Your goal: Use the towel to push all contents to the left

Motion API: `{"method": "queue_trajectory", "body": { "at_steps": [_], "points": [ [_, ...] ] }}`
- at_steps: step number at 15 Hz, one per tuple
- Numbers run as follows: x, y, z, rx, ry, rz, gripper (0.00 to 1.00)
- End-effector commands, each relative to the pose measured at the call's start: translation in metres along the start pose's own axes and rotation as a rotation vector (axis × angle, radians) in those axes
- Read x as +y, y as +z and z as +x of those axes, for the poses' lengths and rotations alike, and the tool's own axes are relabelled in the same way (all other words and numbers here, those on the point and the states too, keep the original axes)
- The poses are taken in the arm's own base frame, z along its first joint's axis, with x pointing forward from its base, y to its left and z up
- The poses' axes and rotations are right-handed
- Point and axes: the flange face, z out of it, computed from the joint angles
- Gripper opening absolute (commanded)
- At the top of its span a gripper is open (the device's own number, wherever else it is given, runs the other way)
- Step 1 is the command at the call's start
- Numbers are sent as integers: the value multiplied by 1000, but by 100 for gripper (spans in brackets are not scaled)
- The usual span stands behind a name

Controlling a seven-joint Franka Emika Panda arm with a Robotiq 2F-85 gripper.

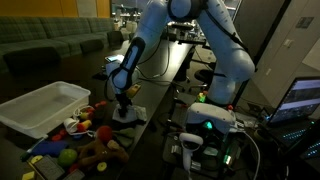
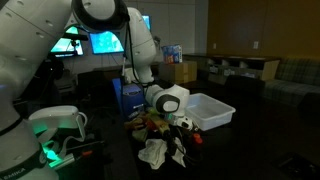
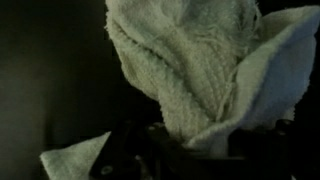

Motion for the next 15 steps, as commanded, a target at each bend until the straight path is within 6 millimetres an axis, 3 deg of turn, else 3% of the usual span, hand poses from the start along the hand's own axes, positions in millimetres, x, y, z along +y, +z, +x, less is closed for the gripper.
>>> {"method": "queue_trajectory", "body": {
  "at_steps": [1, 7, 15],
  "points": [
    [-3, 6, -26, -31, -34, -25, 1],
    [-27, 21, -61, -74, -146, -48, 1],
    [-99, 36, -73, -67, -326, -71, 1]
  ]
}}
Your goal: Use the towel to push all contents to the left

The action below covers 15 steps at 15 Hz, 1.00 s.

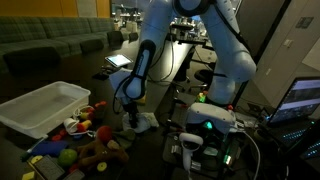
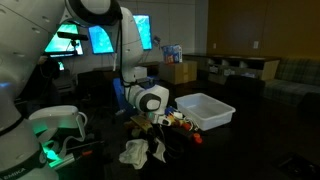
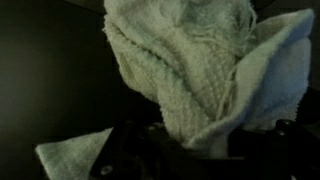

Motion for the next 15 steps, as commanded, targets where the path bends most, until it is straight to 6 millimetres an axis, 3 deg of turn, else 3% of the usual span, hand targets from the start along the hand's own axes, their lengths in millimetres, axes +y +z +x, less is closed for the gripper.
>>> {"method": "queue_trajectory", "body": {
  "at_steps": [1, 7, 15],
  "points": [
    [-40, 6, 4, 5, -119, -24, 1],
    [-92, 1, 12, -10, -269, -23, 1],
    [-125, -12, 44, -4, -359, 17, 1]
  ]
}}
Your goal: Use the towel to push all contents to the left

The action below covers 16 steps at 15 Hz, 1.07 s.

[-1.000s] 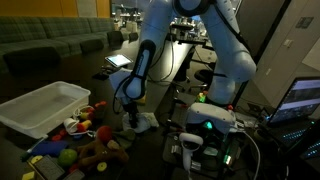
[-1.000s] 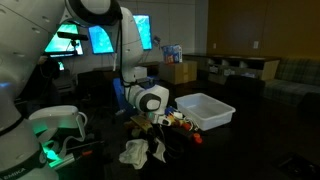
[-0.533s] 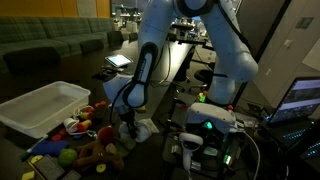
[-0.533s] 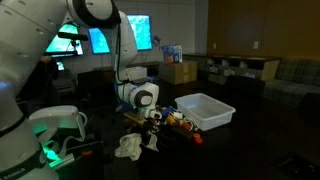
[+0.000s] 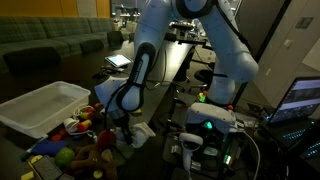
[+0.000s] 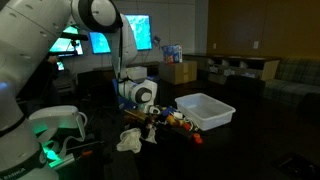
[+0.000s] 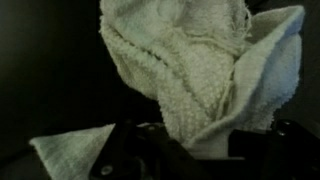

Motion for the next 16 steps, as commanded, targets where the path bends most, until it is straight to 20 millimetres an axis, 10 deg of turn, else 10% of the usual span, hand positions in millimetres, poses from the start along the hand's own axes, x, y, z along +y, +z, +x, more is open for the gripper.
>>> {"method": "queue_trajectory", "body": {
  "at_steps": [1, 16],
  "points": [
    [-4, -6, 27, 2, -39, 26, 1],
    [-34, -20, 94, 7, -151, 102, 1]
  ]
}}
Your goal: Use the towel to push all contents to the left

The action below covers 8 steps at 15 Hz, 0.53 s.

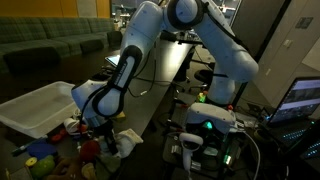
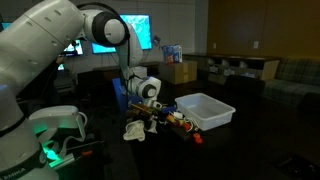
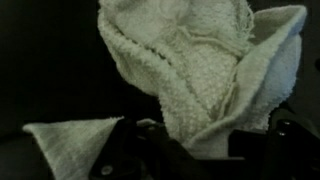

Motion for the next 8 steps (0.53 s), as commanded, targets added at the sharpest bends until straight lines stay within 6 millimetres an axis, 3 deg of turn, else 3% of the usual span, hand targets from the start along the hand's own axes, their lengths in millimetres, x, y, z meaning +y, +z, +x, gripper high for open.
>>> {"method": "queue_trajectory", "body": {
  "at_steps": [1, 8],
  "points": [
    [-4, -2, 24, 8, -24, 42, 1],
    [-16, -12, 49, 33, -56, 90, 1]
  ]
}}
